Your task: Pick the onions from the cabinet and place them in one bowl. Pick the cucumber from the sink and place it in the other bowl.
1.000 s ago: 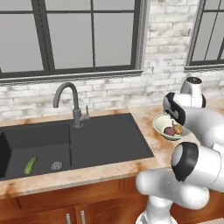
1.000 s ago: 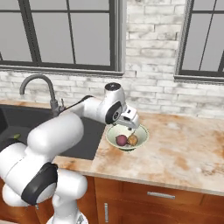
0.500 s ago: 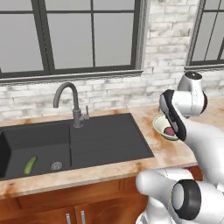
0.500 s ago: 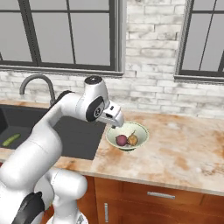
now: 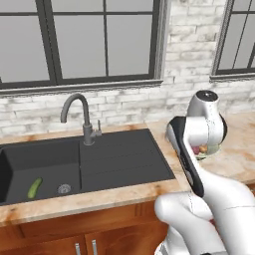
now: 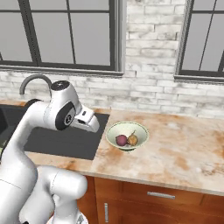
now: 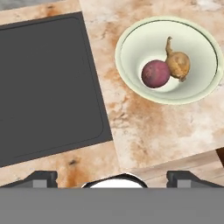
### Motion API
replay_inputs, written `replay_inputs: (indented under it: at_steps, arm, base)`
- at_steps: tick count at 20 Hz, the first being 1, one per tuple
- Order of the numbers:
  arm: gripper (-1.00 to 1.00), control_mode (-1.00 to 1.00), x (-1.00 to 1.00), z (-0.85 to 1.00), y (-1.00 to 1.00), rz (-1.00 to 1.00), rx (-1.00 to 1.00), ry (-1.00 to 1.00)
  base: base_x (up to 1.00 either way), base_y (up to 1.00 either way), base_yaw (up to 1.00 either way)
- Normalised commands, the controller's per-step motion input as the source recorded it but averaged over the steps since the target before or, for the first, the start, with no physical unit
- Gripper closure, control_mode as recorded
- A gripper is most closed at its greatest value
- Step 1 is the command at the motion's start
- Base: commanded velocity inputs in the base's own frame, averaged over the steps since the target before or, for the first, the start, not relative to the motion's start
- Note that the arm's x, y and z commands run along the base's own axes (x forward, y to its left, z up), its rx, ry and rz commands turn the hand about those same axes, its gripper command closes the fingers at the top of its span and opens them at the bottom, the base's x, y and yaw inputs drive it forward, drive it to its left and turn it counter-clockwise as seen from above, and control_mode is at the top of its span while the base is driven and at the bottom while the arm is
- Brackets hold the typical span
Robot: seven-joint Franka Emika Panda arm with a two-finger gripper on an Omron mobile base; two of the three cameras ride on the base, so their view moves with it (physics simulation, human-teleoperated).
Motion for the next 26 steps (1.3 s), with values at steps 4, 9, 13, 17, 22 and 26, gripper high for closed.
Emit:
replay_inputs:
  at_steps: [4,9,13,17,22,26]
  arm:
    - [-1.00,-1.00,-0.20,-0.07,0.42,0.07,-0.01,-0.01]
    - [-1.00,1.00,-0.04,0.00,0.01,0.00,0.00,0.00]
    - [-1.00,1.00,0.00,0.00,0.00,0.00,0.00,0.00]
    - [-1.00,1.00,0.00,0.00,0.00,0.00,0.00,0.00]
    - [-1.00,1.00,0.00,0.00,0.00,0.00,0.00,0.00]
    - [-1.00,1.00,0.00,0.00,0.00,0.00,0.00,0.00]
  base:
    - [0.00,0.00,0.00]
    - [0.00,0.01,0.00]
    - [-0.01,0.78,-0.01]
    - [0.01,0.91,-0.01]
    - [0.05,0.89,-0.01]
    - [0.05,0.92,-0.01]
